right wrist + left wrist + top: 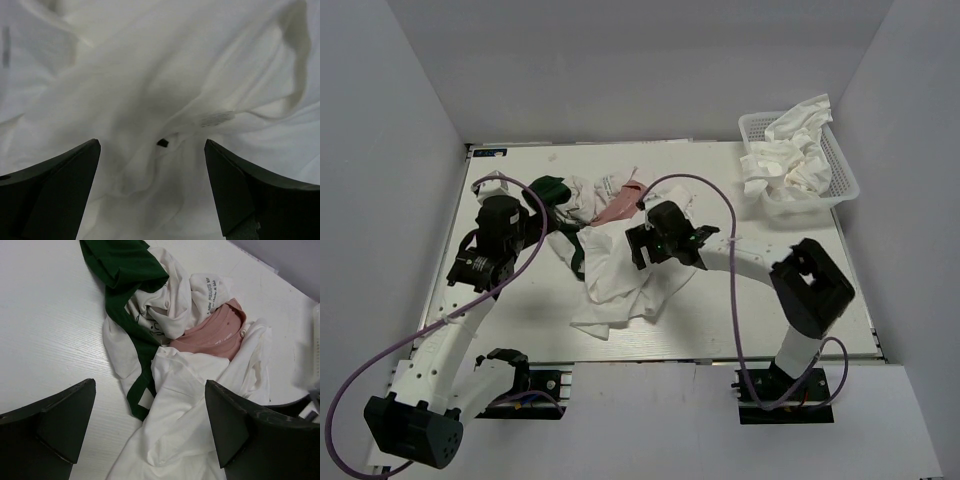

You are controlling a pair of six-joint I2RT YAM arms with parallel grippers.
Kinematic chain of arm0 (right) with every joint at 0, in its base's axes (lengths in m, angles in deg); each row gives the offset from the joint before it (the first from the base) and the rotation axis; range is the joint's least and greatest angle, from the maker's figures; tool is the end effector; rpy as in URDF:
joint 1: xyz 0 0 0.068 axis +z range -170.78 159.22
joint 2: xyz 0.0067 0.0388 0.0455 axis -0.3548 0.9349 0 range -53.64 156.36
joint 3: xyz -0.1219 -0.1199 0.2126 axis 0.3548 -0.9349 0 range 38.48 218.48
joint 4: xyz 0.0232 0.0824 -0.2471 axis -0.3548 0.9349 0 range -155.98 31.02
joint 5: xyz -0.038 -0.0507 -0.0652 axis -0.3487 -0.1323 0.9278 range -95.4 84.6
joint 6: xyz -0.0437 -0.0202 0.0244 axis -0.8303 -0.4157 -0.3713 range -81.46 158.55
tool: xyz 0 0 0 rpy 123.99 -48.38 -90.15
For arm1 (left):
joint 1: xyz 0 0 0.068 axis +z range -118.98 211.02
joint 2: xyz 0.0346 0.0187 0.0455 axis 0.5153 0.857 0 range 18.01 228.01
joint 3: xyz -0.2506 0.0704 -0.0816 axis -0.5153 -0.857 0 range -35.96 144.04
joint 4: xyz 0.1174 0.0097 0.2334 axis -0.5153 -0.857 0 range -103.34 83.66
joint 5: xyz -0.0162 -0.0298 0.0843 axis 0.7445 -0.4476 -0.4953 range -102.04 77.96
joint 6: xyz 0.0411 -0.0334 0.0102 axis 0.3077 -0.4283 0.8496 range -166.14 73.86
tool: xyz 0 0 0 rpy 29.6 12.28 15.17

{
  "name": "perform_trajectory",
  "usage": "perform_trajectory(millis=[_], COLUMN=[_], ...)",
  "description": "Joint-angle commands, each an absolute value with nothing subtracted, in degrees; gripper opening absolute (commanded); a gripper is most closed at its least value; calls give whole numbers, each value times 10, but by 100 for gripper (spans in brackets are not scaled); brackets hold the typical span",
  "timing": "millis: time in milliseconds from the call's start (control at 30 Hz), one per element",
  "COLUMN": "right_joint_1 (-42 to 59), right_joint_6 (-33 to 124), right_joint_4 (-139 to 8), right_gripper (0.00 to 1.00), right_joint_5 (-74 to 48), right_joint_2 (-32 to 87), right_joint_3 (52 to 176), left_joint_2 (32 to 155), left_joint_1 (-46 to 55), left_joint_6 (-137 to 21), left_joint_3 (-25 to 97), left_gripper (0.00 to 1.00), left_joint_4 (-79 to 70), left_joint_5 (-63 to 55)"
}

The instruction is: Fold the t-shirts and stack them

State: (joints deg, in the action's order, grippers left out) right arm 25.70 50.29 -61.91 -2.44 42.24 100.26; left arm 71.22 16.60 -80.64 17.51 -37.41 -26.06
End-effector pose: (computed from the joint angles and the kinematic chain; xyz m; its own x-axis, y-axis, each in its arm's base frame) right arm 0.2560 0.2668 0.2207 -0.5584 -0.2928 -0.7762 -0.5950 0.7933 0.1288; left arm 0.1957 -0.0414 0.3304 -0.4314 -0.4566 -0.7781 -0.2480 0.8893 -0.3843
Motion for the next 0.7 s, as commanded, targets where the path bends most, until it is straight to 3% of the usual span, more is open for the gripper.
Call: perform_trajectory(millis=[0,100,133,167,267,300,500,667], right_joint_1=[250,251,249,247,244,242,240,235], right_joint_6=[551,579,587,587,578,578,518,427], right_joint_4=[-637,-671,-677,-690,-704,-697,-684,-772], right_gripper=[90,90,85,73,6,0,0,0], right_joint_5=[86,138,144,139,127,126,187,260], right_joint_2=[472,507,517,520,534,533,420,307], right_joint_3=[1040,1041,1041,1038,1061,1066,1120,1120], left_joint_2=[701,708,714,714,714,714,702,697], left_joint_1=[168,168,168,163,163,163,163,163], left_joint_6=[-810,-810,-810,-810,-810,-810,-810,-805], left_joint_3=[169,169,169,169,169,169,163,153], left_gripper=[100,100,100,100,100,100,100,100], left_joint_4=[-378,-378,-378,-378,-378,-378,-372,-367], left_joint_5=[-277,-277,-277,-277,-277,-277,-277,-272])
